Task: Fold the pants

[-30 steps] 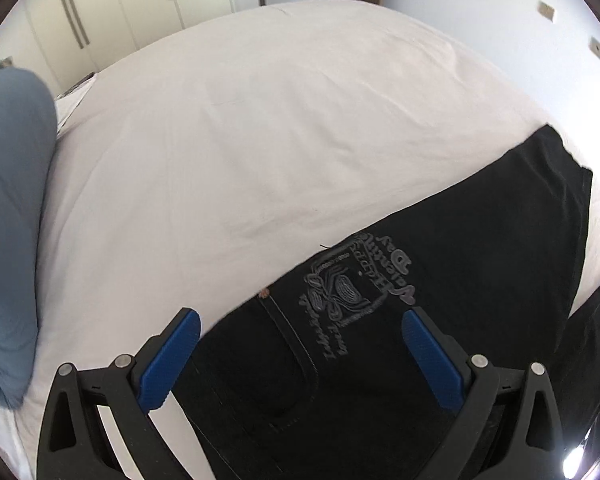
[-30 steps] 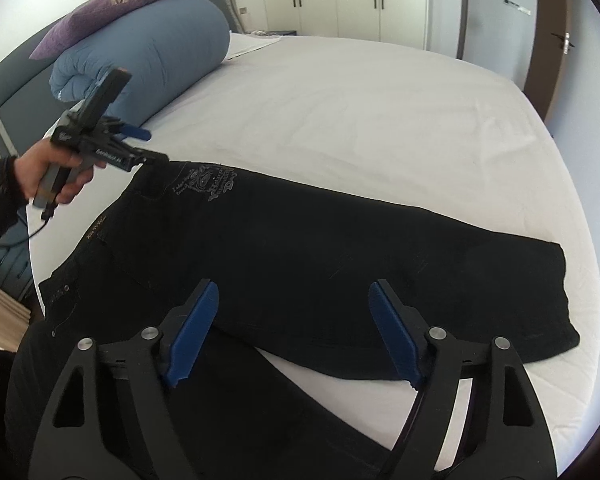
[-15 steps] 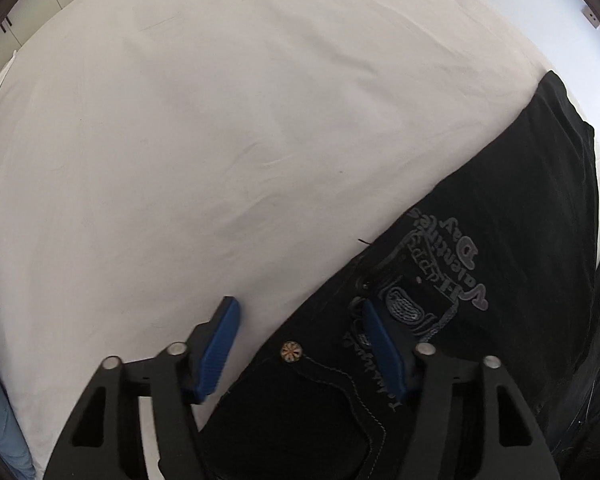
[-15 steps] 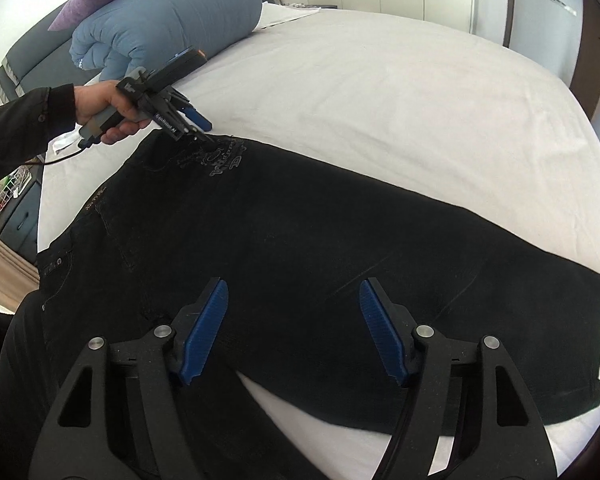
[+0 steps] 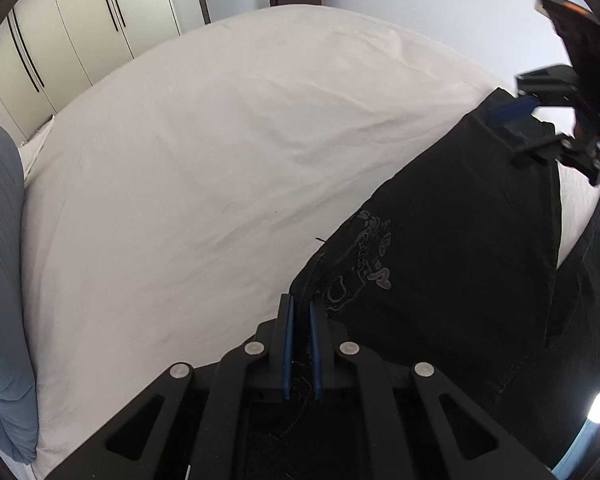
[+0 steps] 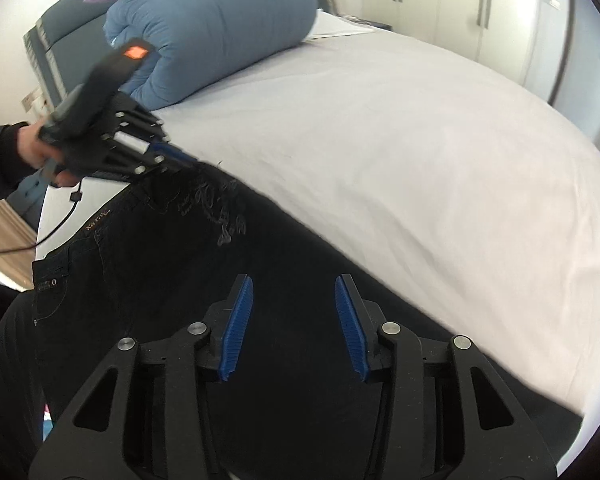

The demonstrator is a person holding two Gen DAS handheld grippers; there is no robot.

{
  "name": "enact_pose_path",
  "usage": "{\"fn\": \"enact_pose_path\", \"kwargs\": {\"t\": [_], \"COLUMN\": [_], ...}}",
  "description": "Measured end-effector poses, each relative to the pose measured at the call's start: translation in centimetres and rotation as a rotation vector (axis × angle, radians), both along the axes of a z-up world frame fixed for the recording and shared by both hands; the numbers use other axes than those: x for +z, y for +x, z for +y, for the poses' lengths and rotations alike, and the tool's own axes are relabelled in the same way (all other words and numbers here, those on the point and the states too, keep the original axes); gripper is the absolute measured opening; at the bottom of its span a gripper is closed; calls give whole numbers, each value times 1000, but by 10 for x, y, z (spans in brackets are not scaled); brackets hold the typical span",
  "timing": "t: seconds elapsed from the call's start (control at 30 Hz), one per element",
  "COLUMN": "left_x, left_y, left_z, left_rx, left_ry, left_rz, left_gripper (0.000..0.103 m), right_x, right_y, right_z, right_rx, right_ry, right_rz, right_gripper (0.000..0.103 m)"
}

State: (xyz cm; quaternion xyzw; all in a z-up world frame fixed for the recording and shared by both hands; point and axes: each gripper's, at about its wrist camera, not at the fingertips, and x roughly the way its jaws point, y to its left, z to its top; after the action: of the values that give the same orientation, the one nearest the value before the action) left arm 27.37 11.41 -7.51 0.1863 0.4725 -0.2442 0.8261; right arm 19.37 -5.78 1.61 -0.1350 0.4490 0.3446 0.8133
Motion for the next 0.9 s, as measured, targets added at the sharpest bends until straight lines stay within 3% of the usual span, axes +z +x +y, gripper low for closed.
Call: {"fn": "enact_pose_path", "kwargs": {"t": [0.07,0.33,0.53,0.63,0.9], "left_x": [10,8,2,1,4], "left_y": [-11,-34,-41,-36,-29], "left_z": [16,0,13,14,14], "left_rx": [-11,-29,-27,-26,4], "left_ry": [10,4,-14,-20,-32], "left_rz": [-29,-74,-79,-78,-83], "left_gripper": [7,6,6,6,6], "right_x": [3,-14,-27,-35,-19], "right_y": [13,30,52,59,47], "right_z": [13,58,65,59,42], "right_rx": [49,245,231,219,133], "right_ry": [-15,-208,-269,-290,-228], "right_rz": [9,26,42,63,107], "right_gripper": [41,41,23,8,2]}}
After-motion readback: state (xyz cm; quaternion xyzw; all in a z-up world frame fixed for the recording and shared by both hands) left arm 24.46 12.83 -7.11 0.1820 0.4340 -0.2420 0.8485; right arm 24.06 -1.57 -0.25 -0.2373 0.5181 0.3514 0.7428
